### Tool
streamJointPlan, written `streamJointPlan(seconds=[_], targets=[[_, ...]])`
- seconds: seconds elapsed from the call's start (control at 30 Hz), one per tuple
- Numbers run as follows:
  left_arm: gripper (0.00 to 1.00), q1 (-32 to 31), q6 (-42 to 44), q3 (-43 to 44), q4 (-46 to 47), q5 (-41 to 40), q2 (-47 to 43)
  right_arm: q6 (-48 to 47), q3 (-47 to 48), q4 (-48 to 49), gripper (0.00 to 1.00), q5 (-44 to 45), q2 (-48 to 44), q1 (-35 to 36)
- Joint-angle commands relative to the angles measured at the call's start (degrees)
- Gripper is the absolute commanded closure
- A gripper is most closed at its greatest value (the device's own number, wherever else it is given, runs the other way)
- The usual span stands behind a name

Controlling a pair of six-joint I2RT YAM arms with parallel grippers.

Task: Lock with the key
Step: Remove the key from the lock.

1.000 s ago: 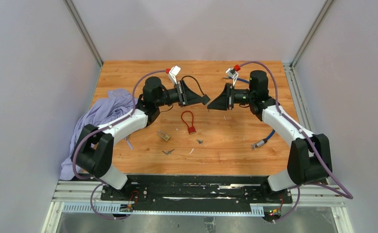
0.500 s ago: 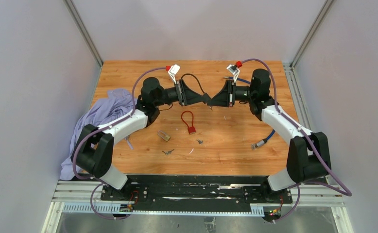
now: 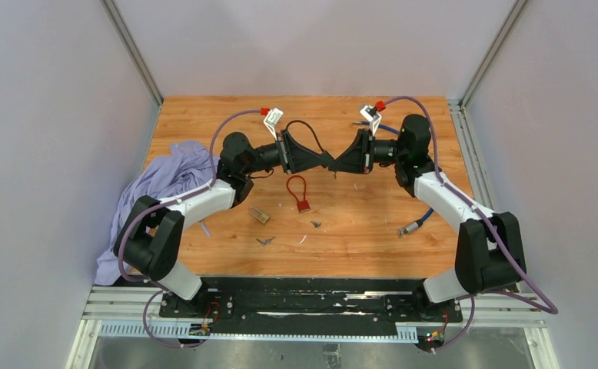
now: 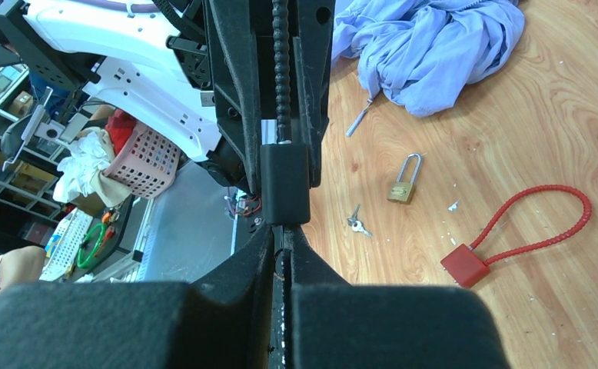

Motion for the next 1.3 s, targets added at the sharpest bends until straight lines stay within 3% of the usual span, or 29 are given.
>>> streamJointPlan(seconds=[0.0, 0.17, 0.43, 0.67, 0.93, 1.03, 1.2, 1.27], targets=[[1.0, -0.3, 3.0, -0.5, 7.7, -2.1, -1.9, -7.9, -0.4, -8.5, 0.99, -3.5, -1.7, 0.6], [1.0, -0.1, 3.6, -1.3, 10.6, -4.0, -2.3, -17.8, 1.1, -20.1, 0.99, -3.8, -1.8, 1.6], [1.0, 1.7, 6.0, -2.5, 11.7, -5.7, -3.1, -24.1, 1.5, -27.5, 0.99, -4.8, -1.6, 2.3], [1.0, 4.9, 2.9, -5.2, 14.2, -10.1, -4.3, -34.3, 3.0, -37.1, 0.99, -3.0, -1.6, 4.3], [1.0, 7.1, -0.8, -7.5, 18.6, -13.4, -3.6, -36.6, 3.3, -39.1, 0.99, -1.5, -2.3, 5.7], [1.0, 7.1, -0.8, -7.1, 23.8, -10.7, -2.6, -30.7, 3.1, -33.9, 0.99, -4.1, -1.7, 5.7], [1.0, 7.2, 1.3, -6.9, 33.6, -6.6, -1.9, -7.8, -2.8, -7.3, 0.99, -6.9, -2.1, 5.7], [1.0, 7.3, 2.5, -6.7, 36.3, -4.9, -2.0, -4.8, -3.4, -3.1, 0.99, -7.4, -2.5, 5.8]])
